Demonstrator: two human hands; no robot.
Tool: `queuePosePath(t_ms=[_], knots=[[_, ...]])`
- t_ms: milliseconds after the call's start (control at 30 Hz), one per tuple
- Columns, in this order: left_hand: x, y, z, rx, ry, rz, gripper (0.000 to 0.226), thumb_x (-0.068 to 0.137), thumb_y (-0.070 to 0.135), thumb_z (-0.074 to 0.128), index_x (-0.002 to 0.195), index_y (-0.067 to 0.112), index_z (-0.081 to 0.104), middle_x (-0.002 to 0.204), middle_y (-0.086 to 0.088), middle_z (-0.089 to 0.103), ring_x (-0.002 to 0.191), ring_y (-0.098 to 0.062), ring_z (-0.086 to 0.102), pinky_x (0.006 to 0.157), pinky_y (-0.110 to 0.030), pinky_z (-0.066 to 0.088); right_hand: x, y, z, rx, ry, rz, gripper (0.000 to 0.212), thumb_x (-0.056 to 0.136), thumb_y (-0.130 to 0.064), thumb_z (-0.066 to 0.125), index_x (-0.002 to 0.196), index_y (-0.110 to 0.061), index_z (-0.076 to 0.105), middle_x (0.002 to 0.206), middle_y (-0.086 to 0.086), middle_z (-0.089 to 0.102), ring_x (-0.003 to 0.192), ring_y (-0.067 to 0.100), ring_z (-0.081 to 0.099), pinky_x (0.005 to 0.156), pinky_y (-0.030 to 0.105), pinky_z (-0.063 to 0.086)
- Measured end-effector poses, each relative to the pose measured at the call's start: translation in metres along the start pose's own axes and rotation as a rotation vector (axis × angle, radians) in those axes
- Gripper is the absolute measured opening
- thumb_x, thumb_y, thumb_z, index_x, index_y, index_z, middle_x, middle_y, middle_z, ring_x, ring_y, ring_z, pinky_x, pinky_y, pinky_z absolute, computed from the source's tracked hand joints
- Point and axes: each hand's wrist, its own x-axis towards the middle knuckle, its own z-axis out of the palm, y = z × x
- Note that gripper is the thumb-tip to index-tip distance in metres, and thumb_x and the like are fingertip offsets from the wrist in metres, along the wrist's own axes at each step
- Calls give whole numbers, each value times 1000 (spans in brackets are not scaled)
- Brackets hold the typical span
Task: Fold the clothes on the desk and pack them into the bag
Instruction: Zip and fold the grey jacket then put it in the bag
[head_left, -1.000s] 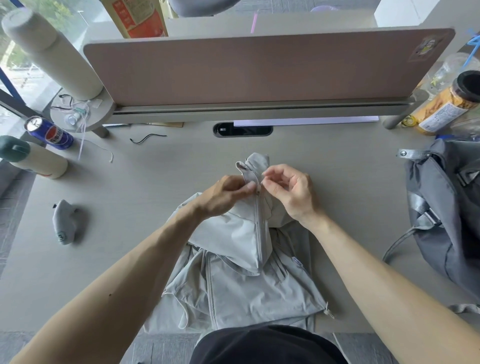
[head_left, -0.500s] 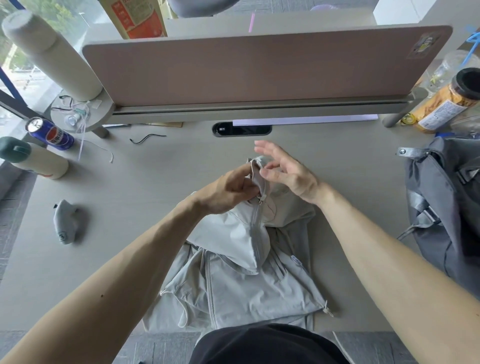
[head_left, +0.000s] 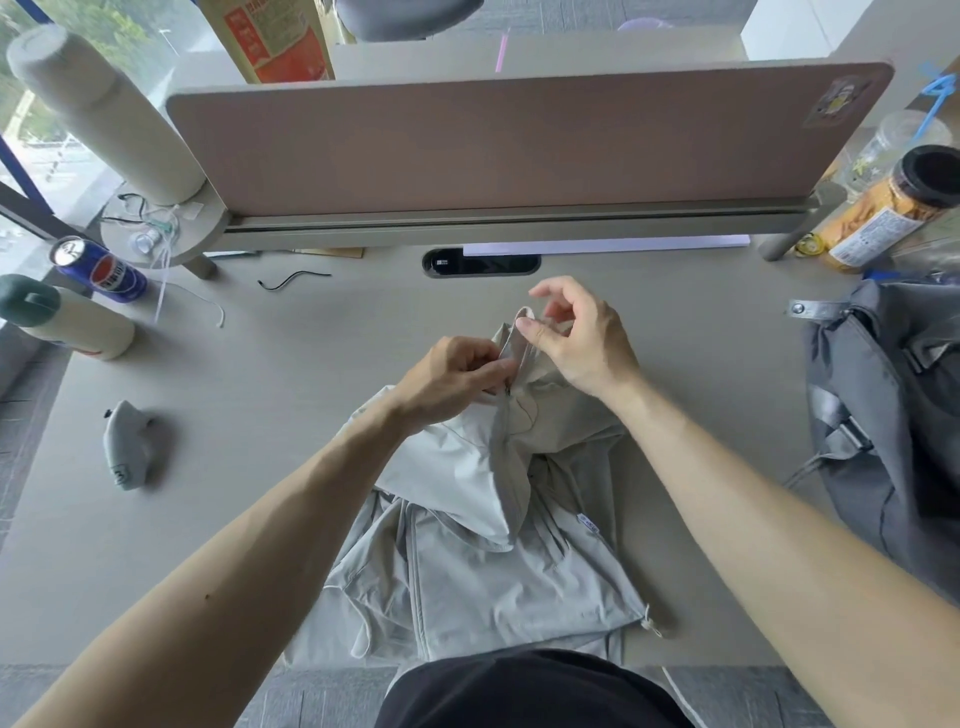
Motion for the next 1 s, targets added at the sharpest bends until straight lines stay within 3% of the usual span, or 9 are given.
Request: queuePosePath(t_ms=[100,233,333,433,500,567,633,833,1000], knots=[[1,-6,3,-25,45,-22,38,98,31,60,73,2,60,64,2,44,61,-13,37,58,-34,28,-27,-2,7,-86,236,-119,17,83,-26,75,88,-13,65,72,-11,49,64,5,47,62,13,35],[1,-7,5,-134,47,-53,34,100,25,57,68,18,62,62,7,47,59,-11,37,56,-28,29,-54,-5,9,-67,361,-200,24,82,-22,78,94,-9,62,79,-3,48,67,10,45,65,9,35],[2,-3,8,-295,9,-93,33,105,15,50,72,16,56,57,14,48,52,-4,37,50,-16,31,-64,-5,12,-32,137,-219,23,83,-32,78,90,-13,69,74,-5,60,64,7,56,62,16,45],[2,-3,9,-351,-14,-112,25,105,14,49,81,7,52,61,7,51,55,-7,40,53,-19,33,-70,-9,14,27,-48,5,24,82,-35,79,90,-14,71,75,-12,69,67,-2,64,59,8,45],[1,-3,8,-376,-10,-107,22,105,15,49,85,5,52,63,3,51,57,-10,41,55,-21,35,-71,-12,16,53,-96,149,23,85,-34,77,85,-11,70,70,-6,71,63,-1,66,55,7,44],[0,-2,8,-398,-23,-86,21,102,21,53,89,4,53,69,-7,46,61,-18,39,59,-27,34,-70,-14,18,276,-168,308,21,88,-26,74,84,-6,70,69,5,72,58,11,68,58,22,55],[0,0,7,-392,-34,-68,24,97,27,55,93,4,54,78,-10,40,67,-22,34,60,-32,31,-68,-16,19,485,-207,416,19,91,-18,71,85,-1,69,68,10,69,55,15,62,61,34,56],[3,-5,5,-185,16,-6,28,98,21,54,86,-4,55,76,-12,55,71,-23,49,66,-42,42,-69,-13,15,472,-294,427,20,91,-13,70,79,2,68,56,4,60,51,16,55,52,27,47],[2,-4,13,-79,66,42,19,96,13,51,88,-1,61,74,-8,62,67,-14,54,62,-37,47,-74,-6,18,547,-336,536,22,90,-11,70,69,-6,64,58,4,58,51,15,53,51,30,43]])
